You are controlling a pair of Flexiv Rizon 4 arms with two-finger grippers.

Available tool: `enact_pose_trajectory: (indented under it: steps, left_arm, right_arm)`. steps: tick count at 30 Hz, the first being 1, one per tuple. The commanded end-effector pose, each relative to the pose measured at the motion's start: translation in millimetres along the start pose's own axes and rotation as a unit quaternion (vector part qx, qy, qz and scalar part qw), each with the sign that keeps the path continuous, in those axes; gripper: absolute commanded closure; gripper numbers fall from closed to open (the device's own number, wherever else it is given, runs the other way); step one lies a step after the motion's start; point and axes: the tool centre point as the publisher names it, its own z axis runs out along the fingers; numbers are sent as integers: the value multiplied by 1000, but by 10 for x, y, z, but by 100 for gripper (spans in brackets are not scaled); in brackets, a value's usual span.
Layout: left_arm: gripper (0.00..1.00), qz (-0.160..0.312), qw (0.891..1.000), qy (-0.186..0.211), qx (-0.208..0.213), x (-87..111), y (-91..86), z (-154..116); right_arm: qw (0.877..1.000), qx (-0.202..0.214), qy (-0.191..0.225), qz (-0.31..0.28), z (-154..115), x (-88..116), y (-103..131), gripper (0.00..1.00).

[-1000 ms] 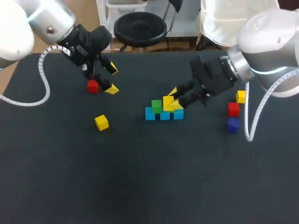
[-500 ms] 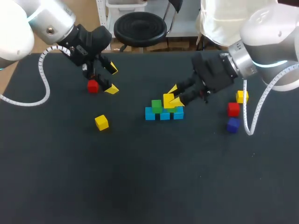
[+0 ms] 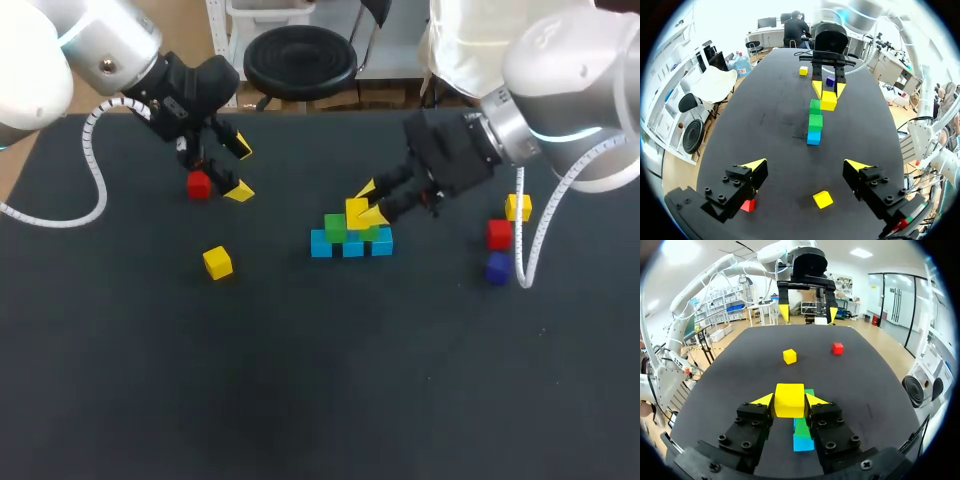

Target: Place the blue cubes, place green cubes on the blue cubes, place the yellow cubes on the green cubes, then place the red cubes on the yellow cubes, and place purple cube on the red cubes.

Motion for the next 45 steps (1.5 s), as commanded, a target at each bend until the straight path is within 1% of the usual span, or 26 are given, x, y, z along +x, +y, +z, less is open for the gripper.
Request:
enact_pose_trajectory:
  steps: [1,19,32,45]
  left_arm:
    - [0,1,1000,-1,0,6,-3,-2]
    - [0,1,1000,-1,0,6,-3,-2]
    - [0,1,1000,-1,0,6,-3,-2]
    - [0,1,1000,-1,0,6,-3,-2]
  right_arm:
    - [1000,11,1,0,-23,5,91,100]
    - [1000,1,-3,-5,47,45,22,100]
    - [1000,0,0,-9,55,22,-61,100]
    - [1000,0,3,-3,83,48,-89,100]
